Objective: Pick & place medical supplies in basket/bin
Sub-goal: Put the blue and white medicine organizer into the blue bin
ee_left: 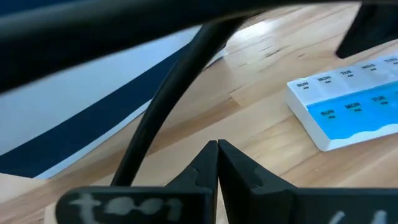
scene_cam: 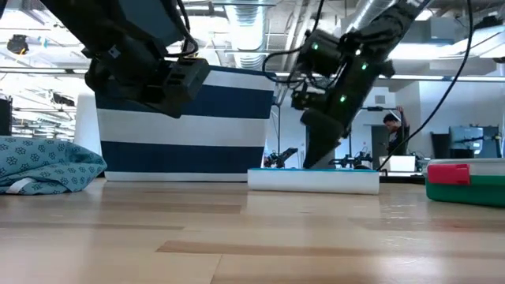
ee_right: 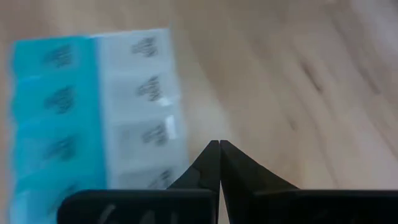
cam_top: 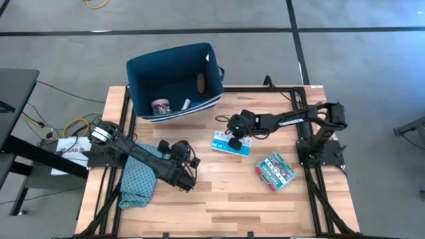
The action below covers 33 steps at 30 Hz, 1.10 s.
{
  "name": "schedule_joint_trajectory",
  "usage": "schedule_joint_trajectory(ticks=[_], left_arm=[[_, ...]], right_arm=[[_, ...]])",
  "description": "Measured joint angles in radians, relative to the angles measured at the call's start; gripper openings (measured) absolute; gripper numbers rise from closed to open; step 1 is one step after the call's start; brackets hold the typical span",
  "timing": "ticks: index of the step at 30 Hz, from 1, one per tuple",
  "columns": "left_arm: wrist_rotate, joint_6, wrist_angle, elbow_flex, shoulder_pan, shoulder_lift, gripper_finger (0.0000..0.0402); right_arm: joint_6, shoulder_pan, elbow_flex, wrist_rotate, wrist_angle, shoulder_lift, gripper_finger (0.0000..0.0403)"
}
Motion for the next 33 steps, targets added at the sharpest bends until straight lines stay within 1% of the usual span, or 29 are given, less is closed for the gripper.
schedule_joint_trajectory(ticks=[2,5,8,10,16,20,22,25,27,30,33], left_arm=[[0.0,0.014,0.014,0.0,0.008,0.0,0.0],[0.002,0.046,0.033,0.0,0.014,0.0,0.0],[0.0,0.061,0.035,0.0,0.014,0.0,0.0],[-0.006,0.061,0.035,0.0,0.014,0.0,0.0],[-0.009,0.061,0.035,0.0,0.014,0.0,0.0],[-0.004,0.061,0.041,0.0,0.014,0.0,0.0],[0.0,0.061,0.047,0.0,0.014,0.0,0.0],[-0.005,0.061,0.056,0.0,0.014,0.0,0.0],[-0.012,0.077,0.082,0.0,0.021,0.0,0.0],[-0.007,0.163,0.17,0.0,0.04,0.0,0.0],[0.006,0.308,0.337,-0.001,0.073,0.007,0.0]], right_arm=[[-0.003,-0.016,0.0,-0.019,0.021,0.027,0.0],[0.001,-0.028,0.008,-0.077,0.019,0.059,0.0],[0.002,-0.02,0.02,-0.163,0.012,0.081,0.0],[-0.03,-0.003,0.027,-0.217,0.012,0.087,0.0],[-0.122,0.094,0.064,-0.282,0.015,0.076,0.0],[-0.174,0.172,0.102,-0.429,0.031,0.075,0.0],[-0.175,0.213,0.122,-0.468,0.033,0.075,0.0],[-0.162,0.272,0.145,-0.454,0.031,0.075,0.0],[-0.124,0.309,0.165,-0.436,0.022,0.075,0.0],[-0.066,0.375,0.211,-0.394,-0.044,0.075,0.0],[-0.016,0.451,0.223,-0.315,-0.117,0.075,0.0]])
